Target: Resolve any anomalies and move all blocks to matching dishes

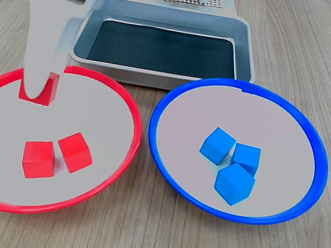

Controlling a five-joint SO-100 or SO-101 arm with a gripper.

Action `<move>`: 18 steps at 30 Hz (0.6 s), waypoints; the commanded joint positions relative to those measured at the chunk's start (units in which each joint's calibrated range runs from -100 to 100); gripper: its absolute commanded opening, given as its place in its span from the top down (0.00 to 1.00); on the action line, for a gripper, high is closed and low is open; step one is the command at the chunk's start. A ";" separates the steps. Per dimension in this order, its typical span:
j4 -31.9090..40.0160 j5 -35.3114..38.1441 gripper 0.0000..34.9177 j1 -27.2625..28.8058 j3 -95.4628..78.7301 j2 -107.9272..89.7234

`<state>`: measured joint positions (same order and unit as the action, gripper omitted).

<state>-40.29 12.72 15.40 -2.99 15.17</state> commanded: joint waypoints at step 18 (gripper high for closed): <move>23.00 -5.13 1.00 -9.33 -54.86 -53.60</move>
<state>-19.82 9.01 8.14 -45.55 -22.93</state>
